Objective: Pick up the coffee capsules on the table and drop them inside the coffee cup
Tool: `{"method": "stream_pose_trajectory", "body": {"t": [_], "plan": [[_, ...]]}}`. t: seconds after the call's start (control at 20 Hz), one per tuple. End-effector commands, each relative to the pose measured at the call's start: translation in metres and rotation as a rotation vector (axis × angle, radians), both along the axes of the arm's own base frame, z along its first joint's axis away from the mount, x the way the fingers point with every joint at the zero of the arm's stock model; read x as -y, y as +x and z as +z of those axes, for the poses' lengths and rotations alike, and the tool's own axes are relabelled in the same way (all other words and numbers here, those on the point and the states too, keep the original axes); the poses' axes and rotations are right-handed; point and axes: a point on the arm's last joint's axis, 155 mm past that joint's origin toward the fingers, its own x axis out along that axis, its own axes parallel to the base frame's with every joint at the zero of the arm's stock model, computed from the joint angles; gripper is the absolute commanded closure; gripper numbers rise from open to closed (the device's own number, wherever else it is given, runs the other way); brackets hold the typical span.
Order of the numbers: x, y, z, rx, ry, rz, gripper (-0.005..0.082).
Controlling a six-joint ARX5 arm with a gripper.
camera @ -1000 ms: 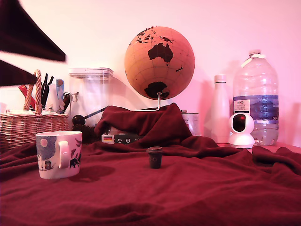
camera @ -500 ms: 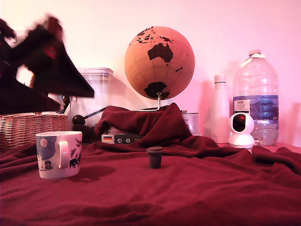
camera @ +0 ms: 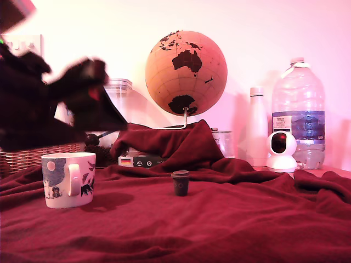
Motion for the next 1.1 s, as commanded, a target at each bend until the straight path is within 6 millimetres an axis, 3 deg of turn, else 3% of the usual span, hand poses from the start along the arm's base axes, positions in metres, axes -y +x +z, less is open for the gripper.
{"method": "stream_pose_trajectory", "body": {"t": [0.0, 0.5, 1.05], "plan": [[0.000, -0.001, -0.010, 0.002, 0.020, -0.005, 0.0165], [0.015, 0.009, -0.031, 0.004, 0.014, -0.015, 0.0165], [0.031, 0.018, -0.035, 0.016, 0.050, -0.045, 0.0165]]}}
